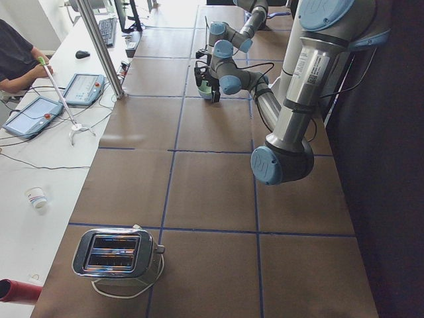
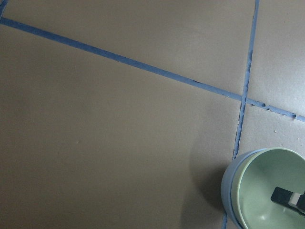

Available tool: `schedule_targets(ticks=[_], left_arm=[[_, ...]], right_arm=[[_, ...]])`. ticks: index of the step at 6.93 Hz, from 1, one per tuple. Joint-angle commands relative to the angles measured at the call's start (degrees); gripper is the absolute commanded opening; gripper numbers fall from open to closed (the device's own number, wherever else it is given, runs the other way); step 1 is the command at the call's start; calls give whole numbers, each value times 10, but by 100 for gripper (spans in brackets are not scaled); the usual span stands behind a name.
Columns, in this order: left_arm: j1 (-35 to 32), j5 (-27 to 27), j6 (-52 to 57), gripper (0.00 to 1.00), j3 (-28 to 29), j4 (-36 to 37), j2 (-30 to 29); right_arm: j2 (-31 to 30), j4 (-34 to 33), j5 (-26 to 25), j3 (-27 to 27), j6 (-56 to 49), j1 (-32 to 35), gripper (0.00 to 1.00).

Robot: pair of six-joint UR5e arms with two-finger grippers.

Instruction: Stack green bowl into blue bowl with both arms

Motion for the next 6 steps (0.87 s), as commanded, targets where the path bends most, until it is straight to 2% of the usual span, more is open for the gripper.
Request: schedule_targets(ticks=[1, 2, 3, 4, 5, 6], left_arm=[[0, 0, 0, 100, 1, 0, 1], [-2, 0, 1, 100, 1, 0, 1], [-2, -1, 10, 100, -4, 0, 21], [-11, -2, 46, 100, -12, 0, 45], [-17, -2, 105, 100, -36, 0, 96], [-35, -6, 179, 100, -64, 0, 155]], right_arm=[[-25, -6, 9, 60, 1, 9, 100], [-59, -8, 29, 97, 0, 29, 100], [-104, -8, 84, 122, -6, 81, 100], [-139, -8, 142, 125, -44, 141, 100], [-198, -8, 180, 139, -139, 189, 100], [-259, -8, 184, 149, -249, 226, 100]])
